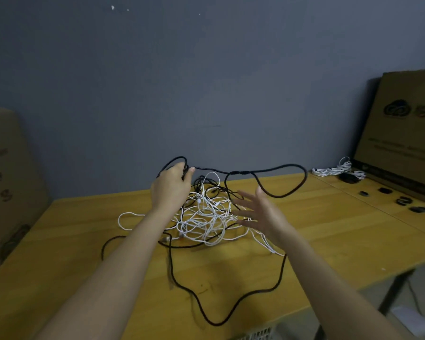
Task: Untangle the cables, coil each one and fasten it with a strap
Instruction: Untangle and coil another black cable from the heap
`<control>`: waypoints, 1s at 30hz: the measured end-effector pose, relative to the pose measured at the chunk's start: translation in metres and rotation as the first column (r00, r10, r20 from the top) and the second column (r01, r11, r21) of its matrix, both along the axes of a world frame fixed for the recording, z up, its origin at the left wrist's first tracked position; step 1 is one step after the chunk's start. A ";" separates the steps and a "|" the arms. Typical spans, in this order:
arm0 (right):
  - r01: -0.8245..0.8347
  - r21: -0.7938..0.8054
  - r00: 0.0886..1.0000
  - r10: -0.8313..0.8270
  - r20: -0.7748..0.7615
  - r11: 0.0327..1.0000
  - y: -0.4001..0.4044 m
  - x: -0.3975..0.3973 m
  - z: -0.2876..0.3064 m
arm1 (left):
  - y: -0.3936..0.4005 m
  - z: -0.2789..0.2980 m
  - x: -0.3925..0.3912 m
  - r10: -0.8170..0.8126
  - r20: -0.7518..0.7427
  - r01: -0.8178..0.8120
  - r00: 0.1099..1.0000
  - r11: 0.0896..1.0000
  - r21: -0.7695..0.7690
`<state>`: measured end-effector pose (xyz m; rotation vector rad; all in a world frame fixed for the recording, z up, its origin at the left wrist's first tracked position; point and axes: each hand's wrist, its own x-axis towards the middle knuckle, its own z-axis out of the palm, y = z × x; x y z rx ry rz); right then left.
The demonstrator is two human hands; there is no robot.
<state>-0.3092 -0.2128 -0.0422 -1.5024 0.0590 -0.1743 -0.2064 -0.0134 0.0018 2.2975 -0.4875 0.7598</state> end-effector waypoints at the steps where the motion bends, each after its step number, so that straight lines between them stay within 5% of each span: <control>1: -0.063 0.065 0.998 0.065 -0.026 0.996 -0.002 -0.001 0.005 | -0.003 0.001 0.000 -0.002 0.014 0.002 1.000 1.000 0.010; 6: -0.125 0.411 0.992 0.126 0.025 0.903 0.005 -0.001 0.037 | -0.012 -0.001 0.002 -0.006 0.059 0.004 0.998 1.000 0.027; 12: -0.158 0.565 0.987 0.107 0.123 0.810 0.016 -0.005 0.064 | -0.013 -0.010 0.005 0.014 0.034 -0.016 0.999 0.998 0.063; 14: -0.150 0.469 0.985 0.089 0.149 0.871 0.018 -0.006 0.069 | -0.013 -0.012 0.005 0.002 0.014 -0.003 1.000 0.999 0.041; 16: -0.060 0.168 0.993 0.041 0.115 0.984 0.022 -0.004 0.066 | -0.012 -0.010 0.005 -0.023 -0.036 0.022 0.999 0.999 -0.034; 18: 0.088 -0.177 0.991 -0.068 0.112 0.980 0.026 -0.003 0.059 | -0.012 -0.006 0.003 -0.062 -0.098 0.051 0.993 0.992 -0.114; 20: 0.219 -0.436 0.970 -0.147 0.192 0.873 0.030 0.001 0.053 | -0.010 -0.003 0.001 -0.124 -0.158 0.095 0.980 0.979 -0.182; 23: 0.439 -0.698 0.898 -0.290 0.330 0.566 0.026 0.012 0.043 | -0.004 0.003 -0.006 -0.269 -0.240 0.202 0.933 0.941 -0.271; 26: 0.578 -0.739 0.809 -0.361 0.465 0.345 0.015 0.022 0.035 | 0.011 0.008 -0.014 -0.562 -0.380 0.371 0.734 0.802 -0.469; 28: 0.645 -0.662 0.759 -0.424 0.495 0.381 0.004 0.029 0.030 | 0.023 0.011 -0.021 -0.699 -0.436 0.477 0.567 0.710 -0.518; 30: 0.711 -0.561 0.699 -0.508 0.503 0.423 -0.001 0.034 0.029 | 0.032 0.012 -0.025 -0.731 -0.473 0.539 0.491 0.682 -0.494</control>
